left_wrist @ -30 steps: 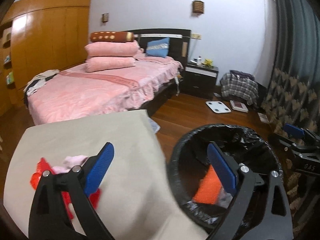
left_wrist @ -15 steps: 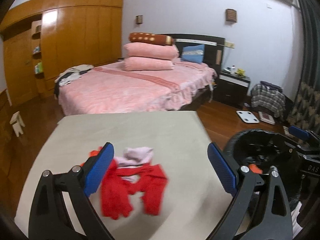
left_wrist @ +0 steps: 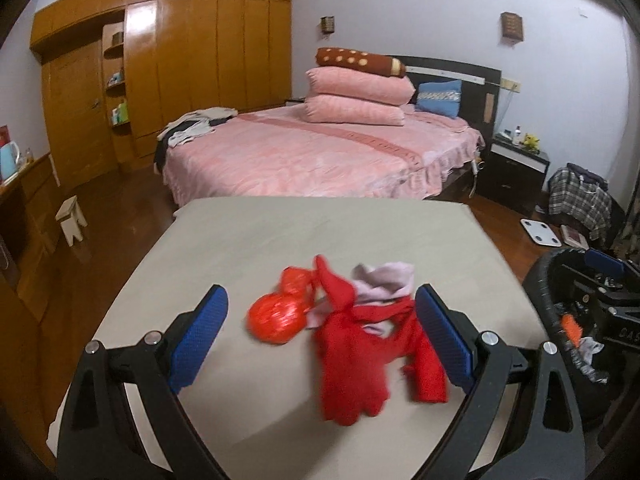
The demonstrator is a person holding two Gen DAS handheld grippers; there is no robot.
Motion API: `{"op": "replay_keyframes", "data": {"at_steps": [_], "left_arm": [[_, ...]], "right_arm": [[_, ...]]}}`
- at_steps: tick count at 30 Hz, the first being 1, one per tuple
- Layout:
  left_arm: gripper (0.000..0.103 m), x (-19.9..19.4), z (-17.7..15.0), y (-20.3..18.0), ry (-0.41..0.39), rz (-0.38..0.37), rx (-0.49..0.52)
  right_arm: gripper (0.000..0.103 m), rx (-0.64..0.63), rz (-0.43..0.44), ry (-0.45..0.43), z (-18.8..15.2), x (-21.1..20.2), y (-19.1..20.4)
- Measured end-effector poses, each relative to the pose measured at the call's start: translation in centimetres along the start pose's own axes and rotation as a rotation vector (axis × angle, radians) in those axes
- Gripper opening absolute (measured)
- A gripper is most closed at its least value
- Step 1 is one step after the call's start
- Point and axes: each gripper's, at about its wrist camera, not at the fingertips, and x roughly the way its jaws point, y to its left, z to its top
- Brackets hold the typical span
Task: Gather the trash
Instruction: 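Return both tools over the red cloths and red bag on the table, then grasp a red glove with the right tool while the left tool grasps a red cloth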
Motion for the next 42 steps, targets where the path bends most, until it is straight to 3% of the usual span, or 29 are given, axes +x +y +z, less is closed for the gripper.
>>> {"op": "replay_keyframes", "data": {"at_steps": [8,15,30,32,39,42], "left_arm": [[0.092,1.9,-1.6,2.7,0.03,0.031,-0.012],[0.092,3.3,-2.2,3.9,0.059,0.037,-0.035],[0.092,4.9,-3.1,4.6,0.083,0.046,-0.053],[0.092,5.0,-3.1,4.6,0.086,0.045,-0.056],[0.092,5.1,-3.1,4.3,0.091,0.033,-0.053],[0.092,5.2,-3.3,3.9,0.097,0.02,-0.054]], "right_arm": [[0.093,-0.038,0.024,0.07,-1.4,4.1,3.1],[0.083,-0.082,0.046,0.13,-2.2,6.9,4.9],[0.072,-0.115,0.096,0.229,-3.4,10.1,7.3],[0.066,-0.125,0.108,0.255,-3.6,10.5,7.6],[0.018,-0.14,0.191,0.293,-4.1,10.8,8.2],[0.012,-0.131,0.205,0.281,-4.2,10.2,8.0]]}}
